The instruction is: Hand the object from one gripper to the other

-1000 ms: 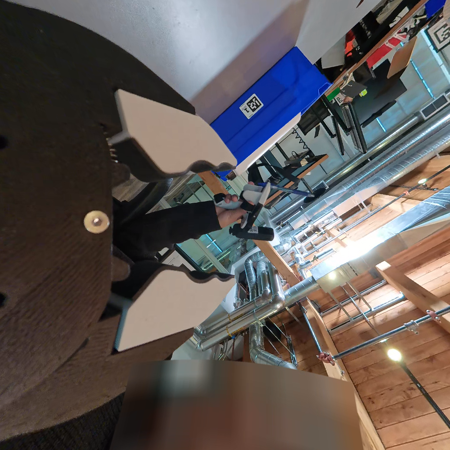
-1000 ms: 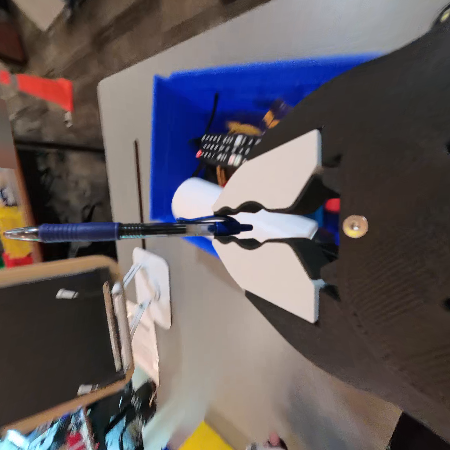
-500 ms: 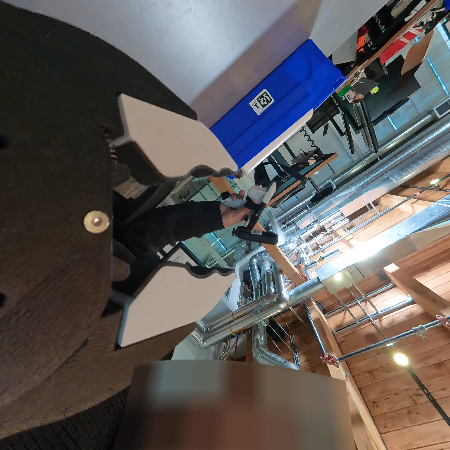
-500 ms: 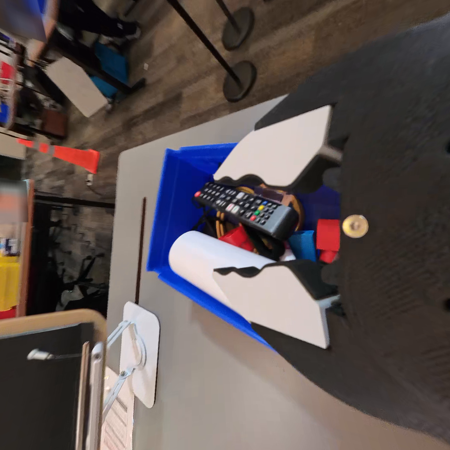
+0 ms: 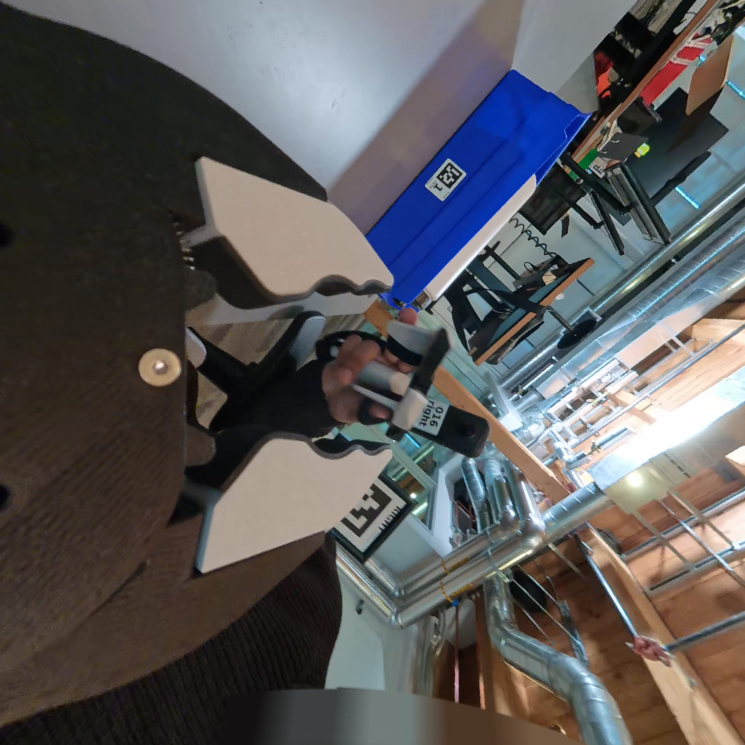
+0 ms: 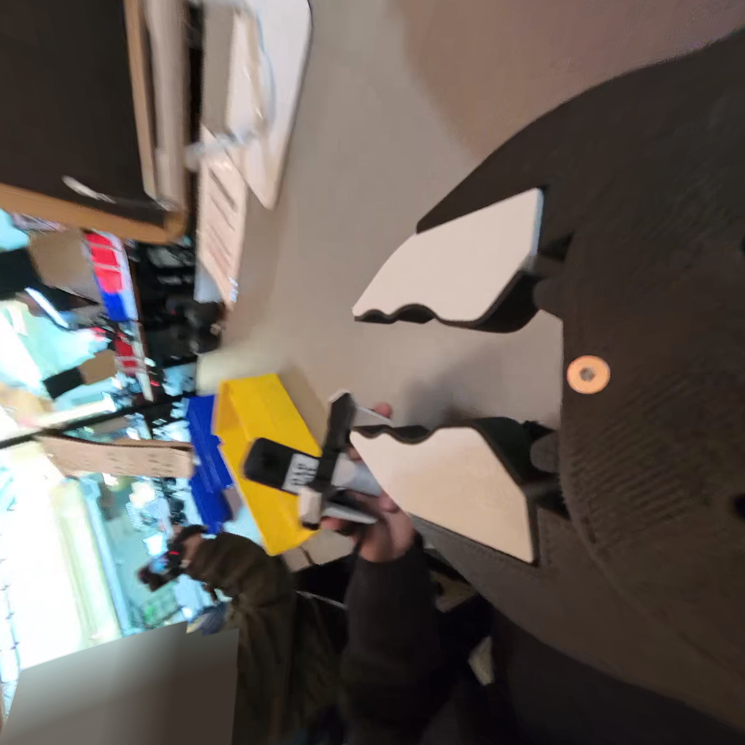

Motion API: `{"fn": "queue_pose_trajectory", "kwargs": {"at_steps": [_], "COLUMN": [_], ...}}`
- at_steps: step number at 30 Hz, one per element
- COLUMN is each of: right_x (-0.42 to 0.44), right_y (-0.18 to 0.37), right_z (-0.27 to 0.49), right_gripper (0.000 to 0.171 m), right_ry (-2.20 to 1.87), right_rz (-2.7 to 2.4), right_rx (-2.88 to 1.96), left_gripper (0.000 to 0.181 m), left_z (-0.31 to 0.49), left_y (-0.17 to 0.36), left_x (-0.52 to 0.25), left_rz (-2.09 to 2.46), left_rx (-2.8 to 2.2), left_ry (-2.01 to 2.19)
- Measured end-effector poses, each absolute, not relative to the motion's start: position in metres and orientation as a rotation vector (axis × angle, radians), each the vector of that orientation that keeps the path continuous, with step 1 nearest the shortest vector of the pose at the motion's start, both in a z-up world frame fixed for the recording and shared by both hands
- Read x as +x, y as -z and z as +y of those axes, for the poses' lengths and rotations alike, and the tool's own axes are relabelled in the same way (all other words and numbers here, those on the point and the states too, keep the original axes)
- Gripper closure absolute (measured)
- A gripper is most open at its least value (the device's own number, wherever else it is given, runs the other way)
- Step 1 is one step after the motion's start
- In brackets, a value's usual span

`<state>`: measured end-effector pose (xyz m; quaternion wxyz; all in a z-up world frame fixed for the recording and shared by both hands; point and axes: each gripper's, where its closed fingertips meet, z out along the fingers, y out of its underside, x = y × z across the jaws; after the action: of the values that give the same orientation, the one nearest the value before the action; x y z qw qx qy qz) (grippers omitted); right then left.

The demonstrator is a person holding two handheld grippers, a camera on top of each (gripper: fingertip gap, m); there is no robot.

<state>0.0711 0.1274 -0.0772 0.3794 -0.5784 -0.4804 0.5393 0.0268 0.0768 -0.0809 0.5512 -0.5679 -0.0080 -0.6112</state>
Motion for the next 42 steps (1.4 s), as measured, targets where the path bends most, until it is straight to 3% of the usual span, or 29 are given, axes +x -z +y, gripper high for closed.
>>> {"fn": "queue_pose_trajectory", "kwargs": {"at_steps": [4, 9, 13, 17, 21, 23, 26, 31, 37, 38, 39, 42], "right_x": [0.046, 0.041, 0.042, 0.040, 0.036, 0.033, 0.031, 0.028, 0.029, 0.029, 0.030, 0.031], "right_y": [0.137, 0.148, 0.156, 0.164, 0.169, 0.166, 0.166, 0.169, 0.163, 0.162, 0.161, 0.159], "right_z": [0.097, 0.092, 0.099, 0.099, 0.099, 0.099, 0.096, 0.098, 0.102, 0.102, 0.102, 0.101], "right_gripper": [0.123, 0.127, 0.130, 0.132, 0.134, 0.134, 0.134, 0.135, 0.135, 0.135, 0.135, 0.135], "right_ry": [-1.405, -1.477, -1.519, -1.590, -1.569, -1.570, -1.577, -1.568, -1.594, -1.599, -1.605, -1.626], "right_rz": [-1.422, -1.448, -1.423, -1.418, -1.445, -1.443, -1.450, -1.442, -1.396, -1.392, -1.388, -1.378], "right_rx": [-1.571, -1.592, -1.633, -1.677, -1.689, -1.675, -1.664, -1.681, -1.678, -1.676, -1.675, -1.674], "left_gripper": [0.102, 0.115, 0.127, 0.134, 0.131, 0.130, 0.134, 0.137, 0.137, 0.141, 0.158, 0.158], "left_z": [0.068, 0.055, 0.042, 0.022, 0.003, -0.007, -0.012, 0.000, 0.016, 0.019, 0.020, 0.019], "left_y": [0.070, 0.034, -0.002, -0.007, 0.032, 0.078, 0.133, 0.171, 0.190, 0.192, 0.194, 0.174], "left_x": [0.034, 0.008, -0.065, -0.174, -0.330, -0.374, -0.387, -0.378, -0.387, -0.386, -0.384, -0.386], "left_rz": [0.096, 0.277, 0.268, 0.086, -0.071, -0.114, -0.112, -0.012, -0.030, -0.028, -0.015, -0.010], "left_rx": [-1.381, -1.426, -1.462, -1.524, -1.768, -2.007, -2.211, -2.277, -2.326, -2.326, -2.335, -2.282], "left_ry": [1.429, 1.156, 0.727, 0.357, -0.119, -0.105, 0.080, 0.136, 0.091, 0.111, 0.130, 0.067]}}
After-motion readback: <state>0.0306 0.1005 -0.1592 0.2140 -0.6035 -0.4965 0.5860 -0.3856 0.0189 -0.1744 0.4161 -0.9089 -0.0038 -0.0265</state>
